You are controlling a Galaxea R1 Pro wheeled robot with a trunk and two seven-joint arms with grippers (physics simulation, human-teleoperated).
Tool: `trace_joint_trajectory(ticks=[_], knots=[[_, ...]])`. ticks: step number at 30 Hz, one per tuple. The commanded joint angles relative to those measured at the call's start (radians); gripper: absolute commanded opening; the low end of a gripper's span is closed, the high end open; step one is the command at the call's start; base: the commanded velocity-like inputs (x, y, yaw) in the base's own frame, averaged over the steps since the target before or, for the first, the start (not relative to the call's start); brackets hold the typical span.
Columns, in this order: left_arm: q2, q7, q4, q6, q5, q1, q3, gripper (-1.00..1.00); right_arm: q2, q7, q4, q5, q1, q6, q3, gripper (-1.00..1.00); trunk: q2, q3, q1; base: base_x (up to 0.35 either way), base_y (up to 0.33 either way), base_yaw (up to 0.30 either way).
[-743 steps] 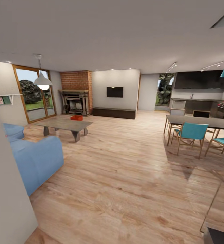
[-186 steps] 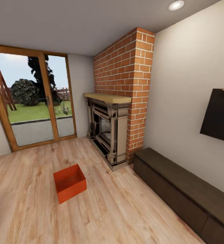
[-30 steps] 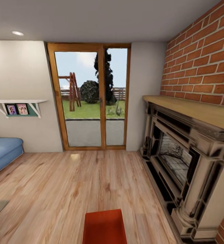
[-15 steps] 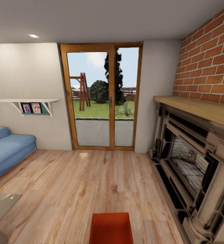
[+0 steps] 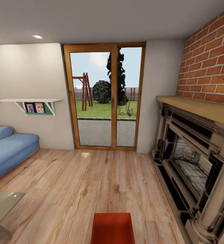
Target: Move the two storage containers from the living room to the garage. In the garage, place one container on the floor and stack the other container on top of it (either order is fine).
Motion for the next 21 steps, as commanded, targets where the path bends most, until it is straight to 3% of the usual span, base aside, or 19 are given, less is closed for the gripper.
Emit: trace_joint_trajectory(ticks=[1, 21], knots=[[0.0, -0.003, 0.001, -0.002, 0.008, -0.001, -0.004, 1.0, 0.0, 0.002, 0.003, -0.002, -0.002, -0.006, 0.009, 1.0, -0.002, -0.002, 0.0, 0.0, 0.0, 0.0], [0.002, -0.003, 0.001, -0.004, 0.009, -0.001, -0.004, 1.0, 0.002, 0.001, 0.003, -0.002, -0.002, -0.002, 0.01, 1.0, -0.002, -0.002, 0.0, 0.0, 0.0, 0.0]])
